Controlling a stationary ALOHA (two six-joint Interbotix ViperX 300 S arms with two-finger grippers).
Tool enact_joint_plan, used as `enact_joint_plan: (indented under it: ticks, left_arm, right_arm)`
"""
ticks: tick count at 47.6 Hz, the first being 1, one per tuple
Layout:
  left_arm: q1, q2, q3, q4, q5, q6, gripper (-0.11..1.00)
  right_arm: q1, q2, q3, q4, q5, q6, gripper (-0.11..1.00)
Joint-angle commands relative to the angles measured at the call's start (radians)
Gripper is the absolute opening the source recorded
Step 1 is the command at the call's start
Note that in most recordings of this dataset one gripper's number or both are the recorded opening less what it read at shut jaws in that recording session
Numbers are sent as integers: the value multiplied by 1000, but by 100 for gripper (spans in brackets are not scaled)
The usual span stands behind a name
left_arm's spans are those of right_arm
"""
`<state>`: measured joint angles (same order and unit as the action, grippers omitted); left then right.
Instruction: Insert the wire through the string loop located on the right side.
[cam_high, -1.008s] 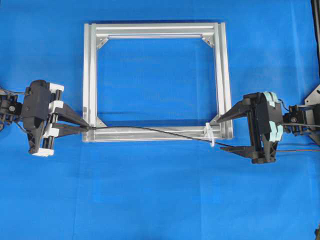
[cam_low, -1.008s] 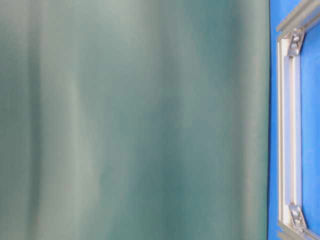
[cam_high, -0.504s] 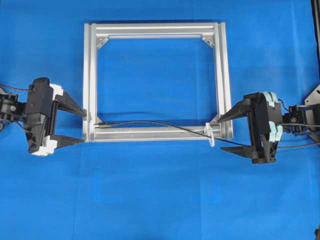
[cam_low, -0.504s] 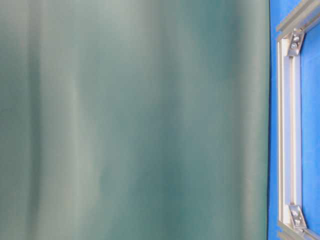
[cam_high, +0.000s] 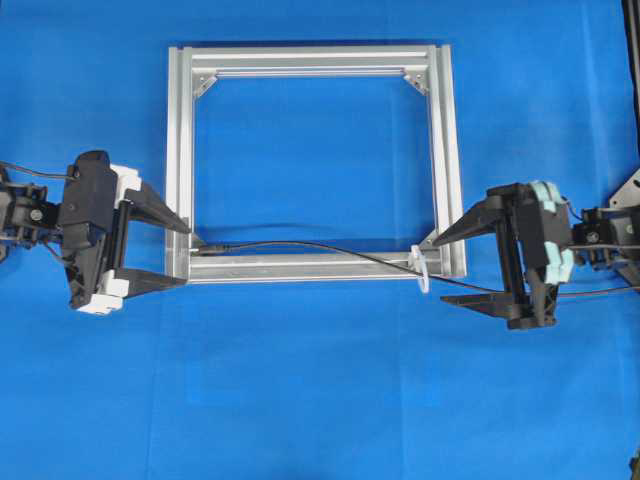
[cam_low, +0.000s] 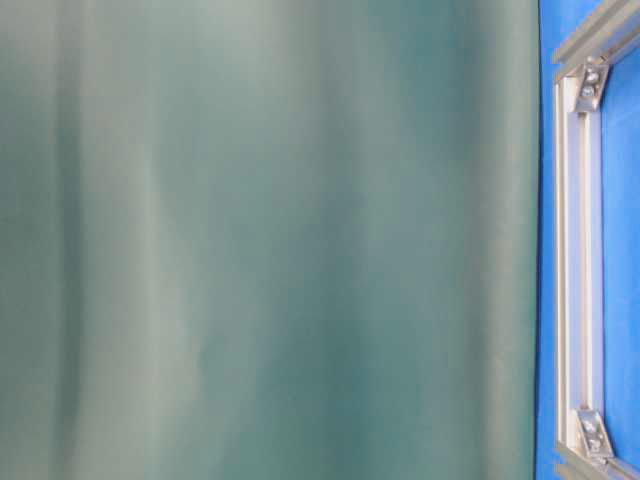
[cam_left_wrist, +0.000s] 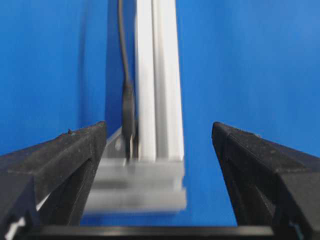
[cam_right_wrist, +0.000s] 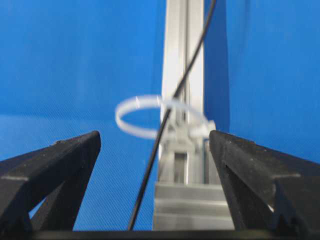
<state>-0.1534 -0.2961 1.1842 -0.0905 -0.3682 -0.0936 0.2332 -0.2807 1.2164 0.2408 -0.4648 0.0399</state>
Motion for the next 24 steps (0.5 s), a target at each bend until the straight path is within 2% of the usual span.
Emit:
enact_joint_plan:
  ticks: [1,15,24]
  left_arm:
    - [3,-20,-48,2,14,5,81]
    - [3,-32,-158,5,137,21,81]
    - [3,-32,-167,5,167,40,81]
  right_arm:
    - [2,-52,-25,-2,32,-8,94]
    - [-5,-232,-72,-3,247,-58,94]
    - [-9,-275,-72,-3,265,-75,94]
